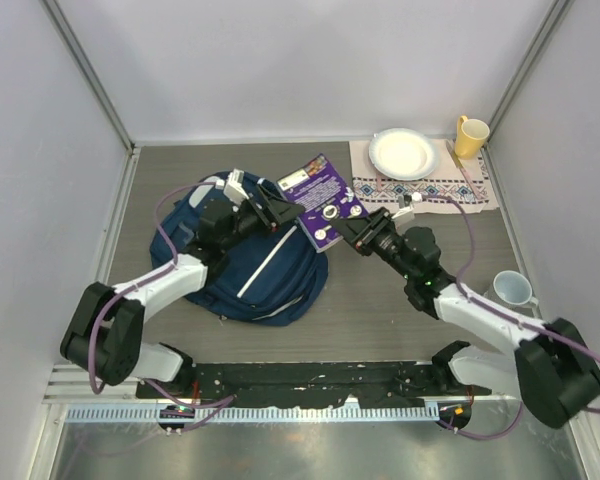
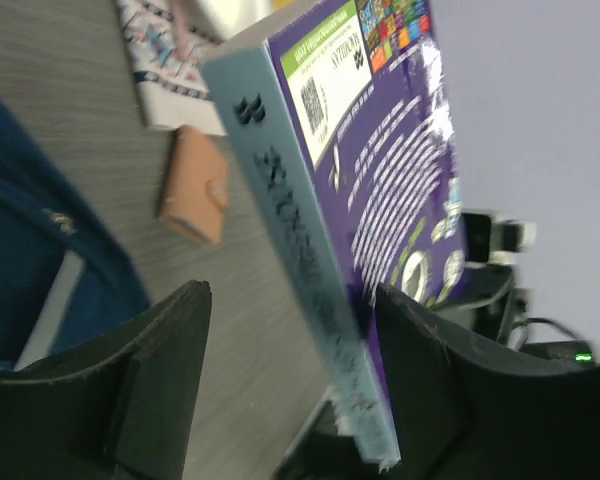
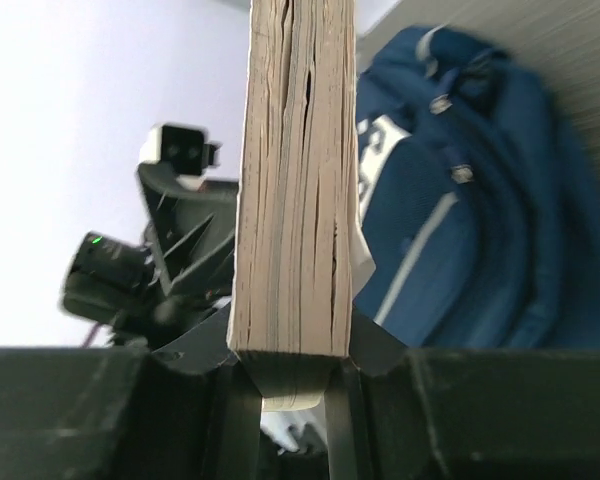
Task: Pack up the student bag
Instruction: Pick up the book from the center of the board, then place the book in the student bag.
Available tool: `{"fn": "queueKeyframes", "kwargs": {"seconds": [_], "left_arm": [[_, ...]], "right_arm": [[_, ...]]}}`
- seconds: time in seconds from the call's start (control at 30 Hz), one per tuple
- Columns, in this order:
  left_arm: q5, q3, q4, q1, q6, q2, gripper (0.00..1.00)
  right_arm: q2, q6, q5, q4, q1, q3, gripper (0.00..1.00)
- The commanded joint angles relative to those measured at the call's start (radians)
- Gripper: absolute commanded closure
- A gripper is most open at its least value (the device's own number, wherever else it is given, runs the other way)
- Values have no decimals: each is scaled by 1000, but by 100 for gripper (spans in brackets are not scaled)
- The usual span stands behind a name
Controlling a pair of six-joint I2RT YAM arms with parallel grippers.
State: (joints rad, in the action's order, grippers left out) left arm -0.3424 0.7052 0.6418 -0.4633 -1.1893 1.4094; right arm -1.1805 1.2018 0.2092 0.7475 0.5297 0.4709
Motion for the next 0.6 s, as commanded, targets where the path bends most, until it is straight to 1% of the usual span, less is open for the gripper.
{"fn": "queueKeyframes", "kwargs": {"seconds": [0.0, 0.07, 0.1, 0.17, 0.2, 0.27, 0.3, 0.33, 0.37, 0.47, 0.57], "left_arm": [[38, 103, -521, -14, 344, -119, 29], [123, 154, -641, -26, 443, -133, 29], [150, 168, -760, -44, 523, -136, 29], [239, 203, -841, -75, 586, -138, 29], [267, 212, -893, -116, 637, -138, 29], [334, 237, -929, -162, 683, -136, 29], [385, 246, -971, -210, 715, -122, 29], [419, 258, -994, -233, 735, -113, 29], [483, 273, -1013, -271, 753, -104, 29], [567, 299, -1073, -314, 795, -60, 31], [592, 307, -1090, -337, 810, -36, 32]], "right_arm": [[197, -183, -313, -393, -4, 43, 99], [264, -206, -379, -520, -16, 55, 99], [284, -220, -417, -548, -22, 55, 99], [320, -226, -430, -603, -37, 57, 99], [326, -228, -426, -614, -49, 57, 99], [335, -231, -412, -640, -57, 57, 99], [340, -229, -397, -645, -62, 55, 99], [343, -229, -390, -645, -62, 49, 99], [349, -231, -384, -645, -62, 46, 99], [363, -228, -381, -651, -63, 34, 99], [367, -226, -373, -663, -66, 34, 99]]}}
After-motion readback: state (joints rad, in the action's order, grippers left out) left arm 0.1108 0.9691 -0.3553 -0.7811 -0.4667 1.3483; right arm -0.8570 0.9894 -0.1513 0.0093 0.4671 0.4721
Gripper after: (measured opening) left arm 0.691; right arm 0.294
